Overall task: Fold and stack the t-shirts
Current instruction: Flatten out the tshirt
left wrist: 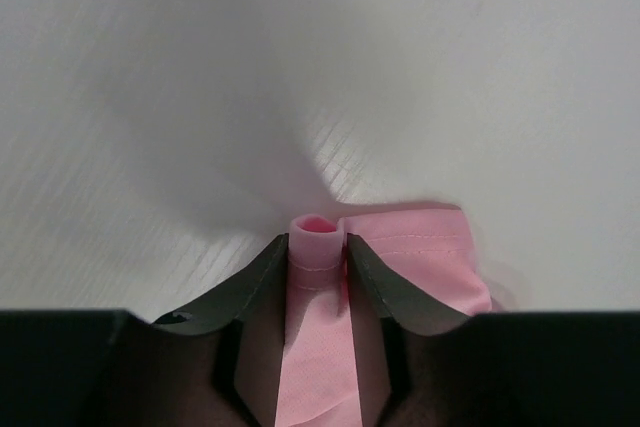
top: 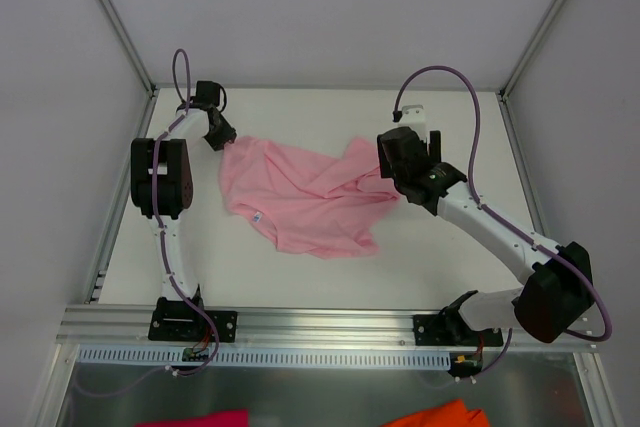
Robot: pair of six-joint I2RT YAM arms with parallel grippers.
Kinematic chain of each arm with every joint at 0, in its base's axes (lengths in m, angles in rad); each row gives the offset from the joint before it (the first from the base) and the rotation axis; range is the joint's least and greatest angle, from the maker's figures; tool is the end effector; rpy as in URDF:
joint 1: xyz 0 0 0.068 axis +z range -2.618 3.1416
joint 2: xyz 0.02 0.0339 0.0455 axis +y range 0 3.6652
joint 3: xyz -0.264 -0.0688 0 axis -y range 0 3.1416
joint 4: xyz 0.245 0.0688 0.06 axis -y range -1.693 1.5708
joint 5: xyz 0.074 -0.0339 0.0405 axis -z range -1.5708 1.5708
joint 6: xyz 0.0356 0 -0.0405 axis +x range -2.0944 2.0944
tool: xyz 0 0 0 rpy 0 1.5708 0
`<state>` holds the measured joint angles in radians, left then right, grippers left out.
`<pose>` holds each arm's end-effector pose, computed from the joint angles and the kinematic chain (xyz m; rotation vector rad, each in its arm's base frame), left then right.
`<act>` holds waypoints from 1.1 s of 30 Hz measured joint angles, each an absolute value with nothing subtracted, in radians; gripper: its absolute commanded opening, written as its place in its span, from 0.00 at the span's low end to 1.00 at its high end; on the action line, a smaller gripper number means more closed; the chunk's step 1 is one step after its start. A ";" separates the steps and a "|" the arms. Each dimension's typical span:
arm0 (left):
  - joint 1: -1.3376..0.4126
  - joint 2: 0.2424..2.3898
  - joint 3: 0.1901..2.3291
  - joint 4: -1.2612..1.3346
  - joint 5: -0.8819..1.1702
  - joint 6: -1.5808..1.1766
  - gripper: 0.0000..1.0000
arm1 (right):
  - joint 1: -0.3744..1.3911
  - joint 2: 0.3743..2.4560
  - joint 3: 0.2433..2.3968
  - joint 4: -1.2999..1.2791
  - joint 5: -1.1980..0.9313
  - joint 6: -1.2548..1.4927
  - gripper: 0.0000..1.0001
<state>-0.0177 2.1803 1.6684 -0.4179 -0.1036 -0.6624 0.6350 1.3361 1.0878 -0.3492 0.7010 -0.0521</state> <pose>0.4795 -0.0048 0.1746 -0.8327 2.3574 -0.1546 0.2507 0.1562 0.3113 -0.3095 2.0142 -0.3964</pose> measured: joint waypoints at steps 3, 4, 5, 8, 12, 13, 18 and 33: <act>-0.018 2.181 1.668 -0.418 -0.096 -0.661 0.23 | 0.635 1.338 1.088 -0.349 0.695 -0.052 0.84; -0.018 2.181 1.668 -0.417 -0.089 -0.661 0.19 | 0.635 1.341 1.088 -0.348 0.692 -0.052 0.84; -0.018 2.181 1.668 -0.416 -0.083 -0.662 0.11 | 0.635 1.348 1.088 -0.348 0.690 -0.052 0.85; -0.019 2.181 1.668 -0.405 -0.070 -0.661 0.00 | 0.635 1.388 1.092 -0.349 0.678 -0.051 0.85; -0.021 2.155 1.613 -0.352 -0.056 -0.659 0.00 | 0.635 1.451 1.096 -0.350 0.661 -0.051 0.86; -0.021 2.135 1.583 -0.334 -0.050 -0.659 0.00 | 0.635 1.464 1.100 -0.353 0.653 -0.051 0.86; -0.030 1.959 1.433 -0.292 -0.013 -0.657 0.00 | 0.631 1.549 1.163 -0.352 0.625 -0.050 0.86; -0.164 1.473 1.294 -0.184 0.000 -0.628 0.00 | 0.597 1.731 1.214 -0.330 0.535 -0.031 0.85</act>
